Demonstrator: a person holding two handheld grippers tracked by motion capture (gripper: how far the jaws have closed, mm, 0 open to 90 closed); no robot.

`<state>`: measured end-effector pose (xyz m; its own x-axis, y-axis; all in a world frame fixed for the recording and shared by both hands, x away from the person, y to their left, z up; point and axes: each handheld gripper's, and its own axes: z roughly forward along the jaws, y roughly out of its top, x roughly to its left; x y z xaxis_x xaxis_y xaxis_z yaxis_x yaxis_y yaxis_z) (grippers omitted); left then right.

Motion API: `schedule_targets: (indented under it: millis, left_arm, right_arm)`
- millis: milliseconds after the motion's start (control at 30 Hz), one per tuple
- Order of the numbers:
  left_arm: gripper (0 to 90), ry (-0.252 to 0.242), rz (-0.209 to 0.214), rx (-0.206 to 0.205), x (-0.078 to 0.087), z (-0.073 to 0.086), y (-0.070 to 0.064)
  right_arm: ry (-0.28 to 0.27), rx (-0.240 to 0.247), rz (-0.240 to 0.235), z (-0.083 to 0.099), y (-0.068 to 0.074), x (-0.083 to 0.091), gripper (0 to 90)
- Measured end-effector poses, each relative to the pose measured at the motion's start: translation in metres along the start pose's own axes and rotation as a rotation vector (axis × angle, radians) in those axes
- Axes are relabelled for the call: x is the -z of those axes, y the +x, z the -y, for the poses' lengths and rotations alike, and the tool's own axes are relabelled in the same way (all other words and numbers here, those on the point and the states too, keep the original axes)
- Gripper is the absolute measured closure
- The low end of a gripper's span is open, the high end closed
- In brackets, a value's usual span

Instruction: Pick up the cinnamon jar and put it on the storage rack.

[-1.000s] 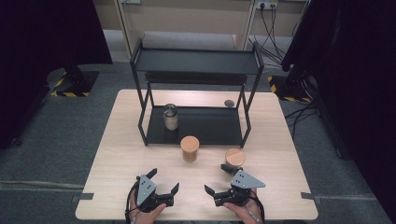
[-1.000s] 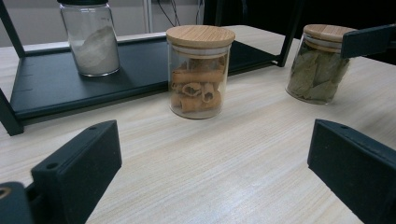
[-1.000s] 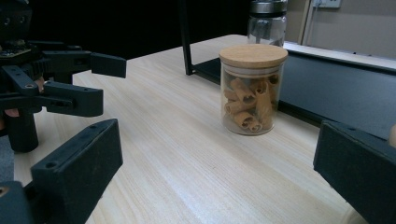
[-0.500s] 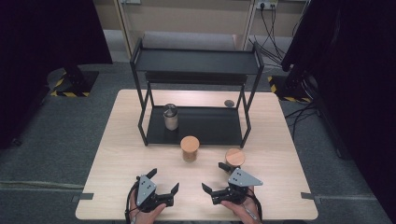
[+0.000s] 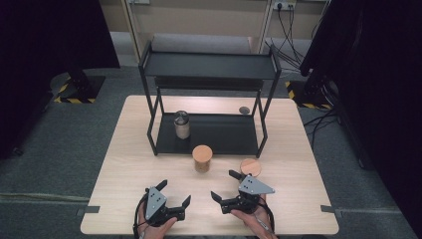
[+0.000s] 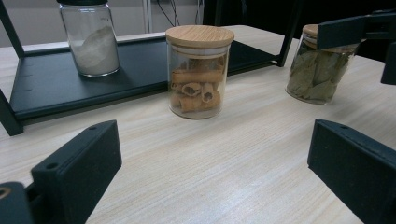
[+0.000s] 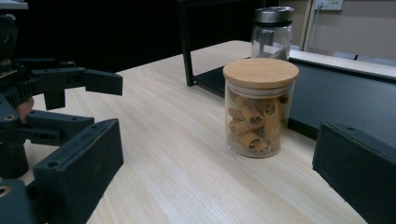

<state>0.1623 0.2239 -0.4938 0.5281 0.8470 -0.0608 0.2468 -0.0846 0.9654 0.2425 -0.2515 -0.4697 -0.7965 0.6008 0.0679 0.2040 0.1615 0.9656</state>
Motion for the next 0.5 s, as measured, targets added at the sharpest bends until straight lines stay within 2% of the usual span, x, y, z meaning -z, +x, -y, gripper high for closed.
schedule_targets:
  millis: [500]
  left_arm:
    - [2.4, 0.004, 0.003, 0.000, 0.000, 0.000, 0.001]
  right_arm:
    - [0.005, 0.010, 0.006, -0.006, 0.002, -0.014, 2.7]
